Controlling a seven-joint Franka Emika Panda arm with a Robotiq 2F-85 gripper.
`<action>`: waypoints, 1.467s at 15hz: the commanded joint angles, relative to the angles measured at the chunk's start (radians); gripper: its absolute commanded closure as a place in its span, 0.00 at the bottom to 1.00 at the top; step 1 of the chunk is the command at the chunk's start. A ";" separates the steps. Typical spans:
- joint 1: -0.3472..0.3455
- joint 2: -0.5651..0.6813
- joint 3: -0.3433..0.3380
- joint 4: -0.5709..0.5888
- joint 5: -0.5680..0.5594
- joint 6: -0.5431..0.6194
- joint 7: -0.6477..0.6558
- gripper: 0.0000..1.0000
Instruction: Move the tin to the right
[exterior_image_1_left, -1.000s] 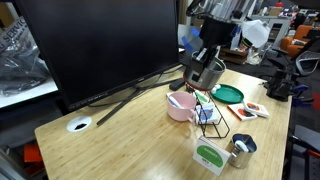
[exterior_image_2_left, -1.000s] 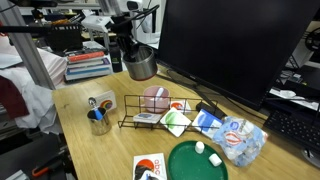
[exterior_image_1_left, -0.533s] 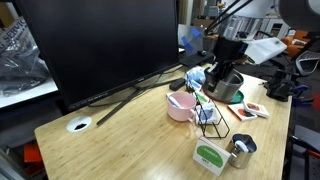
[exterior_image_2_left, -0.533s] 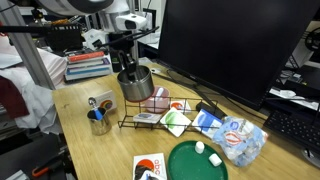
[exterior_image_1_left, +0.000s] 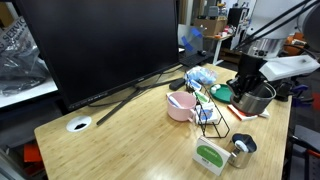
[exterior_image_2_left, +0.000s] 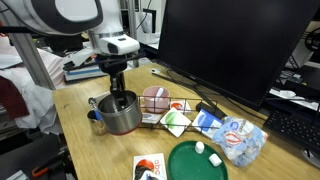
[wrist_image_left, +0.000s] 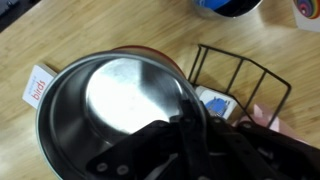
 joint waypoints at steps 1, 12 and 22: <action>-0.015 -0.012 0.009 -0.023 0.003 0.002 0.014 0.98; -0.013 -0.004 0.009 -0.046 0.012 0.011 0.015 0.98; 0.013 0.101 -0.037 -0.121 0.286 0.201 -0.143 0.98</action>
